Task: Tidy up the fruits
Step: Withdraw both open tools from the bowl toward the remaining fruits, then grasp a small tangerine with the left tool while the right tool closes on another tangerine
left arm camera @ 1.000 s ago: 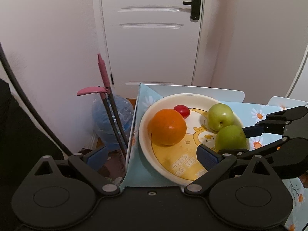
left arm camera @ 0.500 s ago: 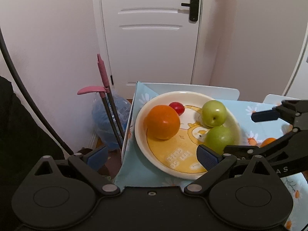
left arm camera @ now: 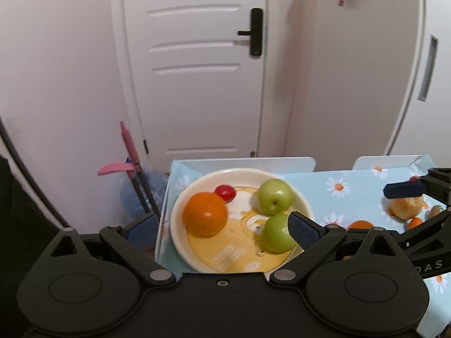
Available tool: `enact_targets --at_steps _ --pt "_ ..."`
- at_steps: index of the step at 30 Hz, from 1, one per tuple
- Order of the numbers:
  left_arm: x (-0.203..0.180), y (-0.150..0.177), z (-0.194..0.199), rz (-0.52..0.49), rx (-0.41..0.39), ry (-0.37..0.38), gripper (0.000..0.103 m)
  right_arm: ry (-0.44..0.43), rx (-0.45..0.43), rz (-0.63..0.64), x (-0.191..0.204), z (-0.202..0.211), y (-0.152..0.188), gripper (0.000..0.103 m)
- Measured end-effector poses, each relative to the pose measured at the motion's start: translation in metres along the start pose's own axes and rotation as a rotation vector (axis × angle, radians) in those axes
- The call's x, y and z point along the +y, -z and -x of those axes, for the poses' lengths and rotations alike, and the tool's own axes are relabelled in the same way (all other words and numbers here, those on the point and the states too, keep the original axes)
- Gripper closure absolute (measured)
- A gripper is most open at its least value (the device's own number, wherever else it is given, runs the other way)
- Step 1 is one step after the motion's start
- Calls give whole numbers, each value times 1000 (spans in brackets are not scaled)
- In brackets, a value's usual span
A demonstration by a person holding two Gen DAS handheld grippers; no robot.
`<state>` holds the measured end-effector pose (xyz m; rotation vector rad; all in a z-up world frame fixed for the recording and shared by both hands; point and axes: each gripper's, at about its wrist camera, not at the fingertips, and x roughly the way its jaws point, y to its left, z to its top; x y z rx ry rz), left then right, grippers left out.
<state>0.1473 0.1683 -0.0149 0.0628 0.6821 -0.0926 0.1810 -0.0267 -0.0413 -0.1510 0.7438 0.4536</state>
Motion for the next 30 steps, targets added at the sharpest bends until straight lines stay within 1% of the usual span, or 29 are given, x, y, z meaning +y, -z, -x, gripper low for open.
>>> enact_targets --at_steps 7,13,19,22,26,30 --pt "-21 1 12 -50 -25 54 3 85 -1 -77 -19 37 21 0" --pt "-47 9 22 -50 -28 59 3 122 -2 -124 -44 62 44 0" --pt "-80 21 30 -20 -26 9 3 125 2 -130 -76 79 67 0" --pt "-96 30 30 3 -21 -29 3 155 3 -121 -91 82 78 0" --pt "-114 44 21 61 -23 -70 4 170 8 -119 -109 74 95 0" --pt "-133 57 5 58 -27 -109 5 183 17 -118 -124 59 112 0"
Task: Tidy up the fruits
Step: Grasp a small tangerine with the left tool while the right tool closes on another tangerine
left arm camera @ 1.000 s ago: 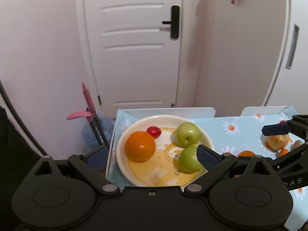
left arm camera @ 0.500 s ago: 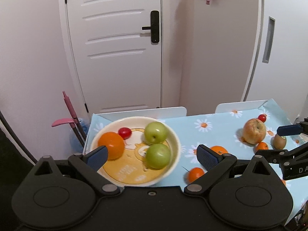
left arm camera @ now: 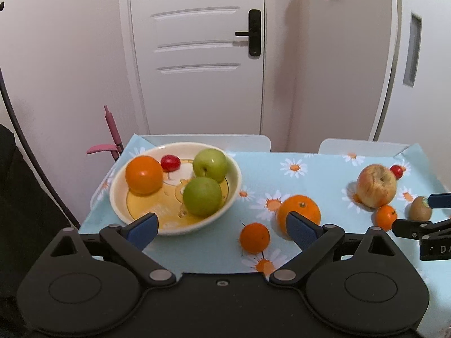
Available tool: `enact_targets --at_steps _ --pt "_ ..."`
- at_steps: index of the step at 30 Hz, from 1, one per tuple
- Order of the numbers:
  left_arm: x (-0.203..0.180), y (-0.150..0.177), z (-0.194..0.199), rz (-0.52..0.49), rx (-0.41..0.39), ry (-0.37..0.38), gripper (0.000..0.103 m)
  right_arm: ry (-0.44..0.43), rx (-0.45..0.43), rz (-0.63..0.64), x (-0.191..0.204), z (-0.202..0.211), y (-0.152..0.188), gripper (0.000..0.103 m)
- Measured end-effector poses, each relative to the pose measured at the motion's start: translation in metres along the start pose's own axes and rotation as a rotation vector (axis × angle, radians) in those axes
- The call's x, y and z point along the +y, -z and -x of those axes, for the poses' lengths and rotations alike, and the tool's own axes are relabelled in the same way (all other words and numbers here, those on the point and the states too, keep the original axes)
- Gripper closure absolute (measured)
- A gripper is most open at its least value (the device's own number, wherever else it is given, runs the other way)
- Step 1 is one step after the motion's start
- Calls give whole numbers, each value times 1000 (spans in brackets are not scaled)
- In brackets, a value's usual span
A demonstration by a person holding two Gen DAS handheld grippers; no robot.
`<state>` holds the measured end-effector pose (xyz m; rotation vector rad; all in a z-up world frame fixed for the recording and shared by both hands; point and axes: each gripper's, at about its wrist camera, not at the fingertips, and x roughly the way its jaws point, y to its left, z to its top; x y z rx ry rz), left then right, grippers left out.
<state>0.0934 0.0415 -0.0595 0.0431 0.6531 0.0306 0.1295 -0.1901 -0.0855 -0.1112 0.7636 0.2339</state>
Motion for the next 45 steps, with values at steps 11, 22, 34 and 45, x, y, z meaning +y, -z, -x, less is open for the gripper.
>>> enact_targets --at_steps 11,22,34,45 --pt "-39 25 -63 -38 45 -31 33 6 -5 9 -15 -42 25 10" --pt "-45 29 -83 -27 73 -53 63 -19 -9 -11 -22 -58 25 20" --pt "-49 37 -67 -26 84 -51 63 3 -4 -58 -26 -66 24 31" --pt "-53 43 -55 -27 82 -41 63 10 -5 -67 -25 -72 23 51"
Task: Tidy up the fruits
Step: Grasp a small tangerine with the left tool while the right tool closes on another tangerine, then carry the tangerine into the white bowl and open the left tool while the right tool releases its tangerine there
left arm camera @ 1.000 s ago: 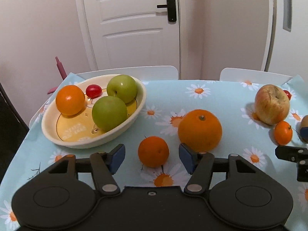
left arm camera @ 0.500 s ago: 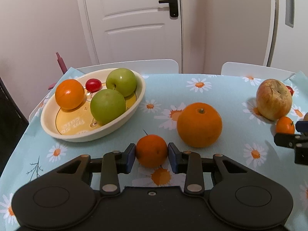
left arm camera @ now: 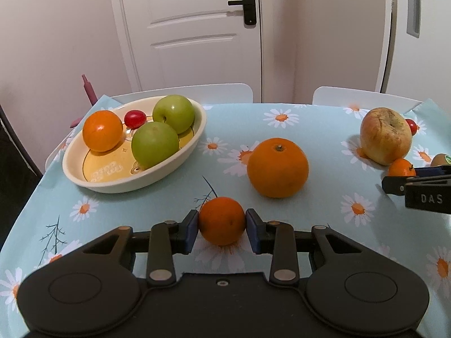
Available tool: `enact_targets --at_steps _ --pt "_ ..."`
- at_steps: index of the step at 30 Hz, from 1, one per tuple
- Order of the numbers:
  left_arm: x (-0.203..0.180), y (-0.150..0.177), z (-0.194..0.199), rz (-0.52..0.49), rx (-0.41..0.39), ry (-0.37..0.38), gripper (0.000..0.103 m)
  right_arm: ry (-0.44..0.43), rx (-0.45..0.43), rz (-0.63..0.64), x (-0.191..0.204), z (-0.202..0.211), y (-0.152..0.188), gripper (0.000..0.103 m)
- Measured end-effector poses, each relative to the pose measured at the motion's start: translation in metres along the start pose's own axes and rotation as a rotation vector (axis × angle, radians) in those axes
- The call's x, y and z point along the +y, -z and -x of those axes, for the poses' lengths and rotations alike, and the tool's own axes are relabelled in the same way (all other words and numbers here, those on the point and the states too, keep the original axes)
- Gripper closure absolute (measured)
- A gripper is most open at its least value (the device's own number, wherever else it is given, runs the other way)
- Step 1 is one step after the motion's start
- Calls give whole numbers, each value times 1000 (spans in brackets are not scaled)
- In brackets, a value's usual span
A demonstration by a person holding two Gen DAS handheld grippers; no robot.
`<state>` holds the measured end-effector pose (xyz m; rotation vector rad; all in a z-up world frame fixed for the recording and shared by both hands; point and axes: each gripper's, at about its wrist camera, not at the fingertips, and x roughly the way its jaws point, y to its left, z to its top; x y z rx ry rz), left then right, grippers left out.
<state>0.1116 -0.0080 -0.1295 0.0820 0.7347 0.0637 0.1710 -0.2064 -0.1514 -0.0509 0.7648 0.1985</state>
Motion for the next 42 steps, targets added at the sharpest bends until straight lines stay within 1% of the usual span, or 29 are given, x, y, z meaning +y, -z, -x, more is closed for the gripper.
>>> enact_targets --at_steps 10,14,19,25,31,36,42 --pt "2 -3 23 22 -17 10 63 -22 -4 1 3 16 -2 51" --pt "5 -6 37 29 -27 17 64 -41 -14 12 10 29 -8 51" --pt "15 -14 58 38 -54 2 64 -72 -35 28 23 48 -21 51" --pt "38 -25 79 52 -81 -27 64 -112 -61 59 48 65 -42 51" --pt "69 -34 89 61 -88 -53 64 -153 -75 86 82 75 -63 51" --pt "99 -44 86 61 -88 -61 64 -176 -79 101 113 74 -81 51" --pt "131 -58 71 52 -84 -55 64 -187 -68 108 149 64 -96 51"
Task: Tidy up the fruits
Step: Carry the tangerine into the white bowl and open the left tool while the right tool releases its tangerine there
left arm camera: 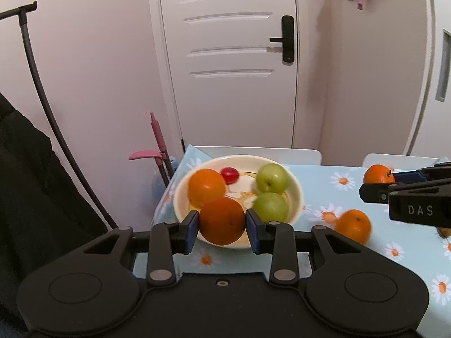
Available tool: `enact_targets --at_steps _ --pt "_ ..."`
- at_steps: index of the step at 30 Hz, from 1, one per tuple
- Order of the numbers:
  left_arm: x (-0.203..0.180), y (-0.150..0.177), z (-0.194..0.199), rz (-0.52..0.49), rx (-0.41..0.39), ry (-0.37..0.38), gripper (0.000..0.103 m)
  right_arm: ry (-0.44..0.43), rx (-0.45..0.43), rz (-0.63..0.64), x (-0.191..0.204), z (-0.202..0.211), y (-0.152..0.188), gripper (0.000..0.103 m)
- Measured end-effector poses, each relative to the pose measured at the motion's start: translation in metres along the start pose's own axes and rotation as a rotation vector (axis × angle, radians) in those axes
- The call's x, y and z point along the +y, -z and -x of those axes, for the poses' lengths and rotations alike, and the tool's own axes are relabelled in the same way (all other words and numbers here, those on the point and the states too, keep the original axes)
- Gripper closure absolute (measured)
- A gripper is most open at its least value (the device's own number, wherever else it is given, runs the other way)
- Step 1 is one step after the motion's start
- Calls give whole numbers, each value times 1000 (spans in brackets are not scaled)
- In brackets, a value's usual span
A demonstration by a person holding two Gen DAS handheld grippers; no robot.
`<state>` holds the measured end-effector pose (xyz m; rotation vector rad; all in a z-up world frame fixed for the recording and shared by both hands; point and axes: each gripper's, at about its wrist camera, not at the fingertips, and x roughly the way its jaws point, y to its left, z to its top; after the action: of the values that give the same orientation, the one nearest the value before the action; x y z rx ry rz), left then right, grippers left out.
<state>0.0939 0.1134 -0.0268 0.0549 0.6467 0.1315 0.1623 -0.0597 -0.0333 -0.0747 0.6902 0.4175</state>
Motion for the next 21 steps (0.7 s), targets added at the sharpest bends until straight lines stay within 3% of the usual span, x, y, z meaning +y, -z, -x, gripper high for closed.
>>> enact_targets --at_steps 10,21 --pt "39 -14 -45 -45 33 50 64 11 33 -12 41 -34 -18 51" --pt "54 -17 -101 -117 83 129 64 75 71 -66 61 -67 -23 51"
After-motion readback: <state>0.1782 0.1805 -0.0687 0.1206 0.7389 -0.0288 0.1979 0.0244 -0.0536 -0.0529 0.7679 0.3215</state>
